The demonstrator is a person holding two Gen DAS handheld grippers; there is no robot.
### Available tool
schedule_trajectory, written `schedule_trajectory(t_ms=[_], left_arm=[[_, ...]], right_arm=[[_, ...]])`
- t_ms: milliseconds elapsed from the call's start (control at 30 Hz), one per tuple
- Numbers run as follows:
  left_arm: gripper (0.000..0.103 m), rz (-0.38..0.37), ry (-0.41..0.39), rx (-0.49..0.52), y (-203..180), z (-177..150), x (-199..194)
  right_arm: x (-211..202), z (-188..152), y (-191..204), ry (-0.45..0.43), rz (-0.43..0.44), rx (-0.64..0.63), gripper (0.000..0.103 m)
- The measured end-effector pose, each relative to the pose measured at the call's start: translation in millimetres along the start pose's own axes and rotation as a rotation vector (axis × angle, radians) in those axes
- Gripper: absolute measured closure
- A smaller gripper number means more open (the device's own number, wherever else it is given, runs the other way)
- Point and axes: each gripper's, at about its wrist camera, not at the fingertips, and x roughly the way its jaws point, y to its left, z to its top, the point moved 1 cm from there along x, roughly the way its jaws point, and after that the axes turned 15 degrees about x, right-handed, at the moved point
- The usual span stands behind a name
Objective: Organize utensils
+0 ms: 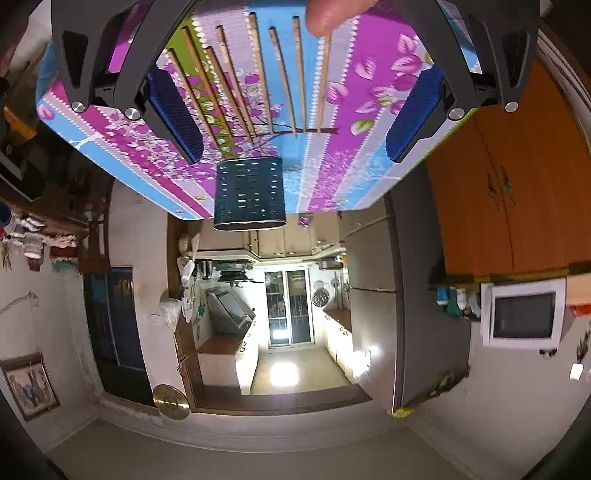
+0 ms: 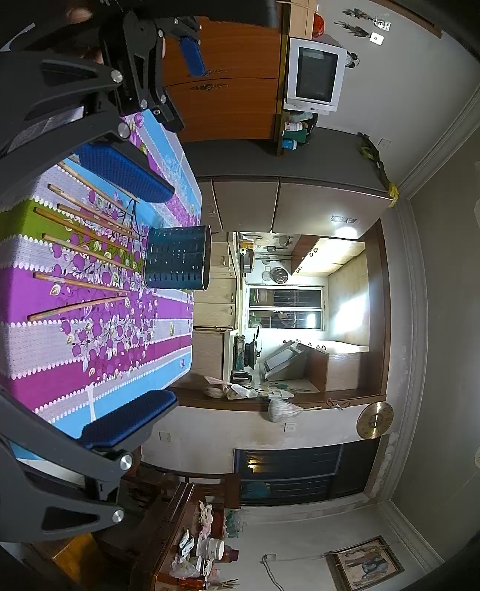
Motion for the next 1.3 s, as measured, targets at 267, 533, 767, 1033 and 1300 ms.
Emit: schedule_trajectory(t_ms=[267,533,767,1033,1300], left_arm=[[0.004,-0.001,0.08,0.03,9,-5,2],[0.004,0.009,0.076,0.06,4,-7,3],[0.004,0.009,0.081,0.062,5,-8,5],[0.004,0.006,0.08,0.059,4,-10,8],[0.004,0.005,0.066,0.057,4,-10,5]], right_arm=[[1,-4,0,0.0,0.0,0.0,0.005],[3,-9,0,0.005,0.0,-0.003,0.005],[5,-10,-2,0.013,-0.001,-0.002,0.005],[5,-12,-2,0.016,-0.003,-0.005,0.005],[7,-14,-3,0.017,-0.004,-0.005,0.005]])
